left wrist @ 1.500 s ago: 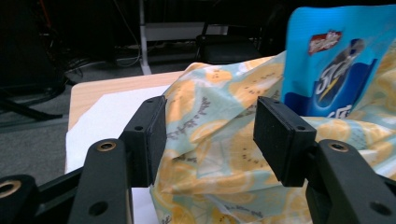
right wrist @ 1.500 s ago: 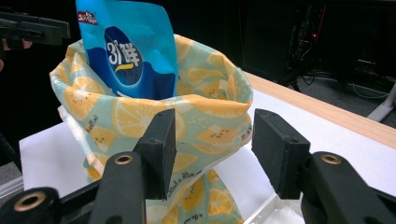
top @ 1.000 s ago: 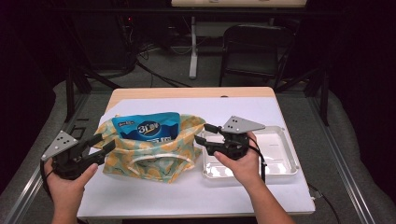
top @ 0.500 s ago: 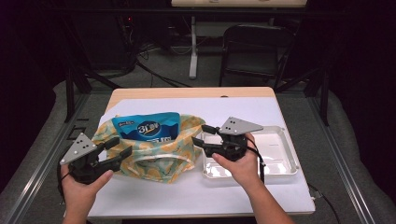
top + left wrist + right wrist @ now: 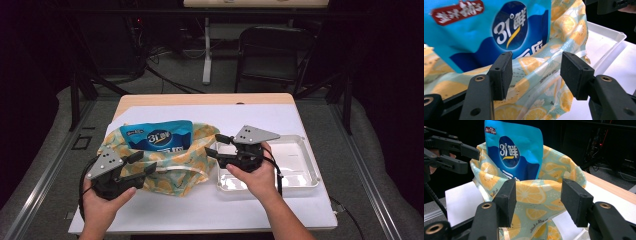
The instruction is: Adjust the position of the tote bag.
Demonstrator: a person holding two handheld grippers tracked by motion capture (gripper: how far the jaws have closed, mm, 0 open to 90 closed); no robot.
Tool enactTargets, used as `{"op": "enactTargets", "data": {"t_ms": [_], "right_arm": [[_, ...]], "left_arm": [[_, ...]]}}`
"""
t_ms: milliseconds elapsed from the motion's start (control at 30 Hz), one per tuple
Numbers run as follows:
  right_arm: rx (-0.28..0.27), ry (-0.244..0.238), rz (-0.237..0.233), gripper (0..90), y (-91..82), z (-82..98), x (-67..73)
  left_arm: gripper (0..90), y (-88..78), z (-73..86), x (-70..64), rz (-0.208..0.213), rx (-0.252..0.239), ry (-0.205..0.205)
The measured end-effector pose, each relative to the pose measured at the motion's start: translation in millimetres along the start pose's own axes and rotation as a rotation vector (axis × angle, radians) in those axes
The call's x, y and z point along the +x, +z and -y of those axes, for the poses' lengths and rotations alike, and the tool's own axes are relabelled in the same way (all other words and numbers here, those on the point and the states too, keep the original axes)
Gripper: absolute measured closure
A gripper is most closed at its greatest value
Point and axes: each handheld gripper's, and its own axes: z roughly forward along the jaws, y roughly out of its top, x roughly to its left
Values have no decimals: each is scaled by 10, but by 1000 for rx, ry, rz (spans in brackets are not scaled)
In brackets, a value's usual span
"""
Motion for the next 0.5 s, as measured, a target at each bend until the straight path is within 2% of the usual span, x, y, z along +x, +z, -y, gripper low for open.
{"op": "enactTargets", "data": {"t_ms": [167,367,500], "right_arm": [[-4,1,0,461,5,1,5],[-7,2,2,460,-11,-1,-13],[-8,2,4,459,-14,-1,-21]], "left_arm": [[463,43,22,-21,-20,-4,11],[556,66,42,-38,2,-6,16],[629,98,53,-64,9,10,32]]}}
